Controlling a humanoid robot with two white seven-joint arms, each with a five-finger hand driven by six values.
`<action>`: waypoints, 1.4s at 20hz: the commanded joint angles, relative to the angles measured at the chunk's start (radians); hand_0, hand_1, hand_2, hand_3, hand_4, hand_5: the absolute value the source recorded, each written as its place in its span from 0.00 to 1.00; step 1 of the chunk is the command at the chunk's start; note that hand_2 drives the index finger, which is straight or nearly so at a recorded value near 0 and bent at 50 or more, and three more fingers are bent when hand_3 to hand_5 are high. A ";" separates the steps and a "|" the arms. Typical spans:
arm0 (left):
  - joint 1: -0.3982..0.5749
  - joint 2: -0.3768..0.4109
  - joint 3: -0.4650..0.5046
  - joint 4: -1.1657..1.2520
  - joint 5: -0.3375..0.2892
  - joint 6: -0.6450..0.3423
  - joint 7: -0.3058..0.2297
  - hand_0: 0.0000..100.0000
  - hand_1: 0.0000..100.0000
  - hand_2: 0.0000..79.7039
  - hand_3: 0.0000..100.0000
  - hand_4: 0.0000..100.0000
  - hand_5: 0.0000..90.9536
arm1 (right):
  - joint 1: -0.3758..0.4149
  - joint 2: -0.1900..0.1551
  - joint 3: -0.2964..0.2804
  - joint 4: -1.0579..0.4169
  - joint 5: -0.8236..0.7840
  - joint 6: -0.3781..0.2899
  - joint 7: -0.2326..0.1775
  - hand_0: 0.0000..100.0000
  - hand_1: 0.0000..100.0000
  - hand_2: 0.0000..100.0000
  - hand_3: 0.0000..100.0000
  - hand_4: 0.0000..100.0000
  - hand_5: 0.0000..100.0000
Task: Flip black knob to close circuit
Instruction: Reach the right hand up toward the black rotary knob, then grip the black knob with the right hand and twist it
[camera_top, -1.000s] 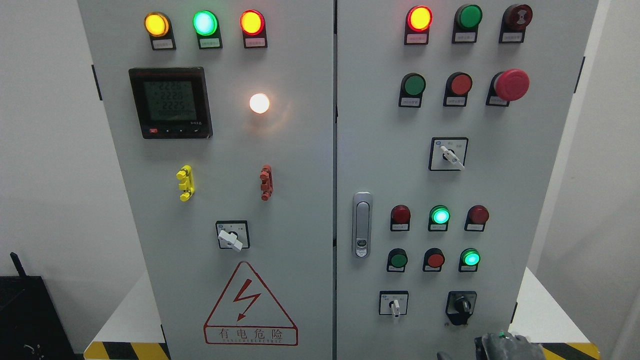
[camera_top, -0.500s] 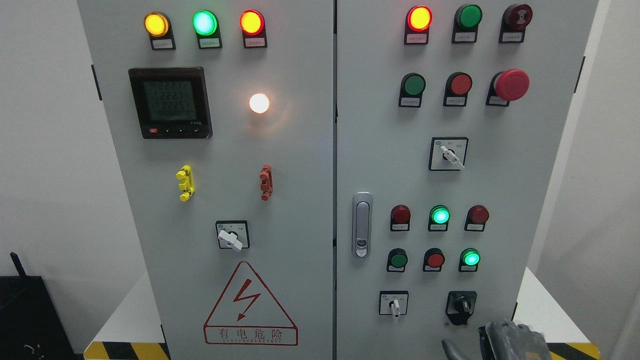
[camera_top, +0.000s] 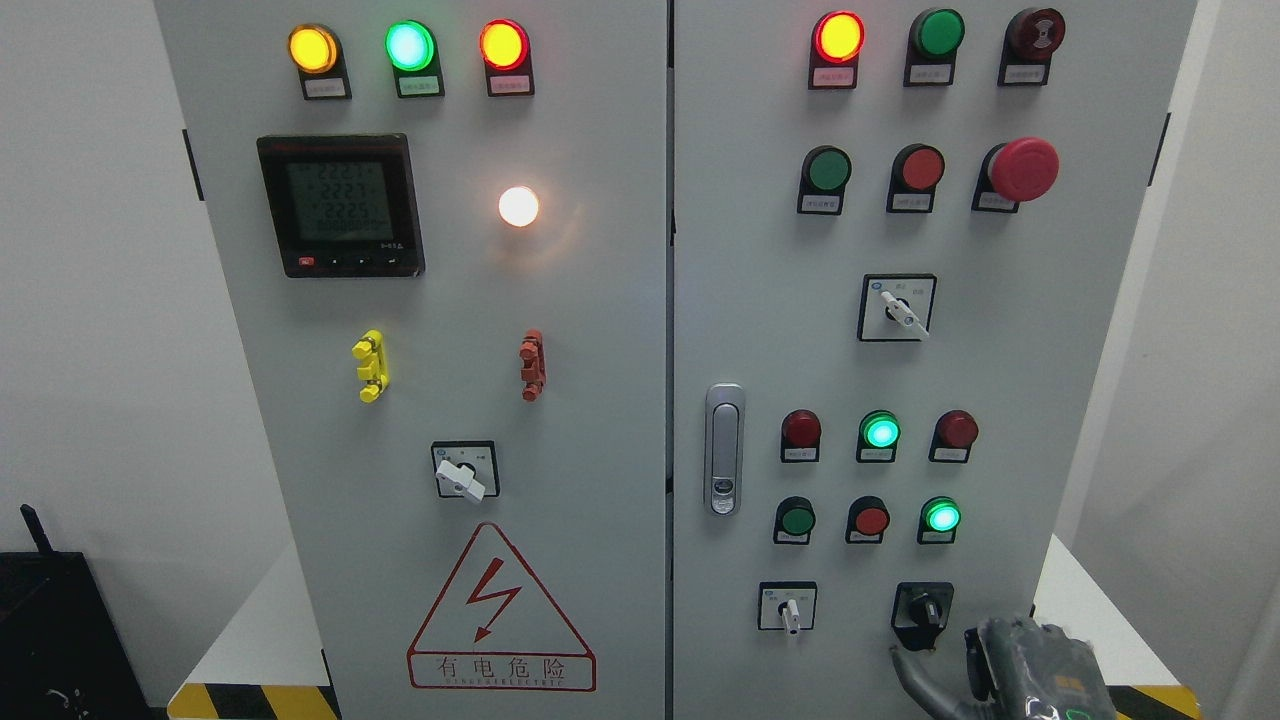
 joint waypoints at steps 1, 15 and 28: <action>0.000 0.000 0.000 -0.001 0.000 0.001 0.001 0.12 0.56 0.00 0.00 0.00 0.00 | -0.028 -0.003 -0.004 0.062 -0.001 0.000 0.000 0.00 0.00 0.94 1.00 0.90 0.83; 0.000 0.000 0.000 -0.001 0.000 0.001 -0.001 0.12 0.56 0.00 0.00 0.00 0.00 | -0.052 -0.003 -0.006 0.111 -0.001 0.014 -0.006 0.00 0.00 0.94 1.00 0.90 0.84; 0.001 0.000 0.000 0.001 0.000 0.001 0.001 0.12 0.56 0.00 0.00 0.00 0.00 | -0.053 -0.004 -0.053 0.117 -0.046 0.023 -0.006 0.00 0.00 0.94 1.00 0.90 0.85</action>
